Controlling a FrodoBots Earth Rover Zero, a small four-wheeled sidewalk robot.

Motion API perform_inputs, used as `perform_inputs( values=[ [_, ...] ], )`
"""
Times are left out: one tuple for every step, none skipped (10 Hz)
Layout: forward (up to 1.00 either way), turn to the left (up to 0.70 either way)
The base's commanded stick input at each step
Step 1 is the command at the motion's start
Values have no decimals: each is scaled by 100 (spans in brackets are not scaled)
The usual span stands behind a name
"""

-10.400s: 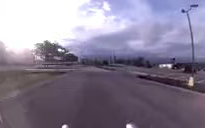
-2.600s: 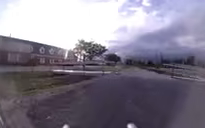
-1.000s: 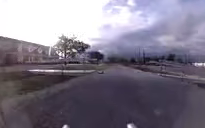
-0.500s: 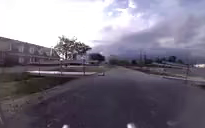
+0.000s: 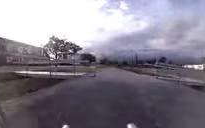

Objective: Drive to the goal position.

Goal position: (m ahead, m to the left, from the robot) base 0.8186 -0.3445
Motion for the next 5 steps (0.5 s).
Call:
perform_inputs(
  values=[
    [70,-14],
    [70,-12],
    [70,-10],
    [70,-7],
    [70,-5]
  ],
)
